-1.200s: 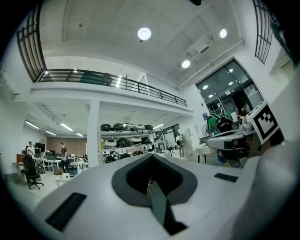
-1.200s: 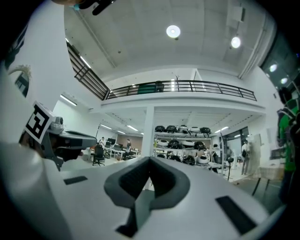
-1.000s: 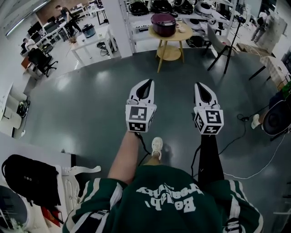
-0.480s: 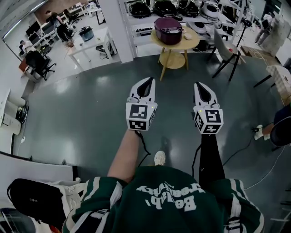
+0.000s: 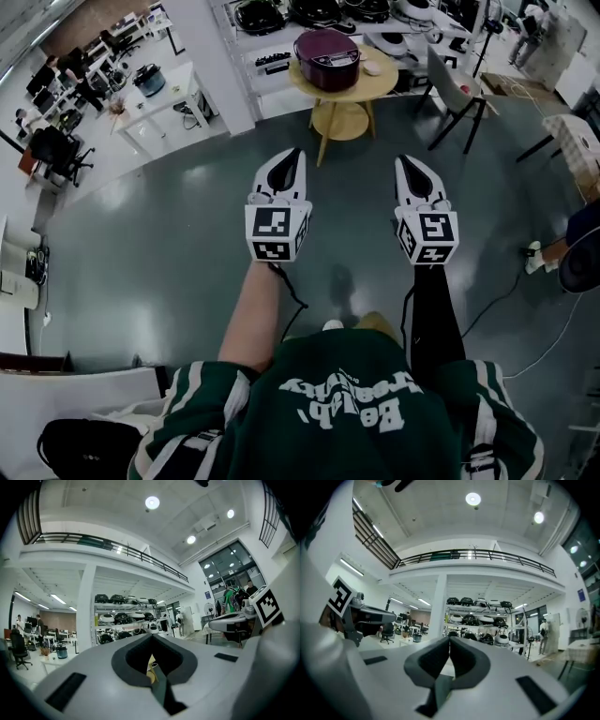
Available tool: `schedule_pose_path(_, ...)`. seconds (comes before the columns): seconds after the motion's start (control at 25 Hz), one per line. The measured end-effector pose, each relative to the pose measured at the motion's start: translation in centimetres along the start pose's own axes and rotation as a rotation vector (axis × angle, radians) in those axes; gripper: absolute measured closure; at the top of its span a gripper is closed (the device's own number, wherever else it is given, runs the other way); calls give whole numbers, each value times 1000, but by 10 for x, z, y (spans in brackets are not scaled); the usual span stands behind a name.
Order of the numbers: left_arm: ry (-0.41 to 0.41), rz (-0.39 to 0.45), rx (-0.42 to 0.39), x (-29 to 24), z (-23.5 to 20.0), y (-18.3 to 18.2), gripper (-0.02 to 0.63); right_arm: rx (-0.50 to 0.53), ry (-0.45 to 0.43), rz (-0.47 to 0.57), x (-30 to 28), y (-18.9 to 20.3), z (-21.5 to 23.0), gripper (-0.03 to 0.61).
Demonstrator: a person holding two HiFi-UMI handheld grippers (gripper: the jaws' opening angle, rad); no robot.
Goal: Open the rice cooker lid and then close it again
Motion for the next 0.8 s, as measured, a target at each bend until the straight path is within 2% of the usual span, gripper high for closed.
schedule_pose_path(0.4, -16, -22, 11, -78, -5, 22, 614, -36, 18, -9, -56, 24, 59, 572)
schedule_pose_path(0.8, -56, -19, 6, -221, 11, 31, 614, -34, -47, 6, -166, 40, 170, 572)
Point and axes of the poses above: the fingertips, and each gripper's own axes: x backward along the fingers, z to its right, y out of its underside, the point moved 4 cm from there along x, backward along the fingers, and after that the axes turned 14 degrees about -y, right-handed, at the moved point
